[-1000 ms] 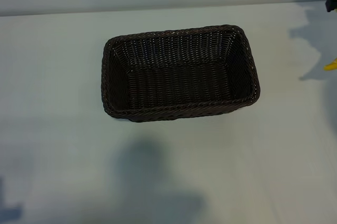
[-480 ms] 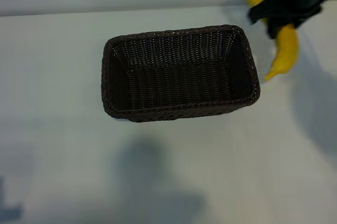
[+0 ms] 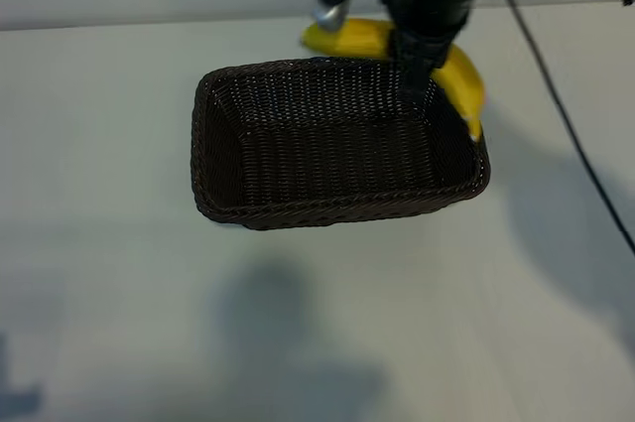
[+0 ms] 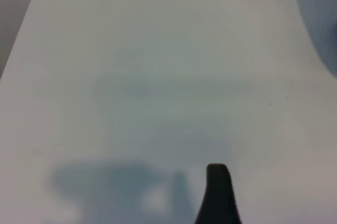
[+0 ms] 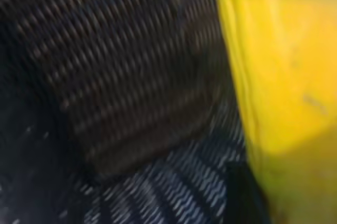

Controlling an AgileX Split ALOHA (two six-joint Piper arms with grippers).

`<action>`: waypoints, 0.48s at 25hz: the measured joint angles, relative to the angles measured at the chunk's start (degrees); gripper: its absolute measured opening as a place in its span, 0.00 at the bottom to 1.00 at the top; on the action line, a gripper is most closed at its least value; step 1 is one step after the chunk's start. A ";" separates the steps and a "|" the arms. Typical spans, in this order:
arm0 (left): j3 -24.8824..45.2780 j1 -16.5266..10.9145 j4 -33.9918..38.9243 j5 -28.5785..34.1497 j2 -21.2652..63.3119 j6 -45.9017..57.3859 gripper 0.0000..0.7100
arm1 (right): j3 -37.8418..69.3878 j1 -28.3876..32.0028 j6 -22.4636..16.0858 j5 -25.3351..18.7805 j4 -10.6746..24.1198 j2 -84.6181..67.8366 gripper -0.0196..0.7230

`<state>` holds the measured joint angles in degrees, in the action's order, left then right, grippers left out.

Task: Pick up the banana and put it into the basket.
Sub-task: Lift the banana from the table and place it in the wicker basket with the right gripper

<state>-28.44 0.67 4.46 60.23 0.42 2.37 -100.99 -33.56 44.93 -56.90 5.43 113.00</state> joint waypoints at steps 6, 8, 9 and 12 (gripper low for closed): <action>0.00 0.00 0.00 0.00 0.00 0.05 0.81 | 0.00 -3.35 7.64 1.51 -0.99 0.46 0.60; 0.00 0.00 0.00 0.00 0.00 0.05 0.81 | 0.00 -3.47 8.11 2.10 -1.71 1.13 0.60; 0.00 0.00 0.00 0.00 0.00 0.05 0.81 | 0.00 -3.47 8.21 2.44 -1.99 1.58 0.60; 0.00 0.00 0.00 0.00 0.00 0.05 0.81 | 0.00 -3.47 8.34 3.54 -2.17 3.27 0.60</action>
<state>-28.44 0.67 4.46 60.23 0.42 2.43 -100.99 -37.03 53.27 -53.36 3.26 116.27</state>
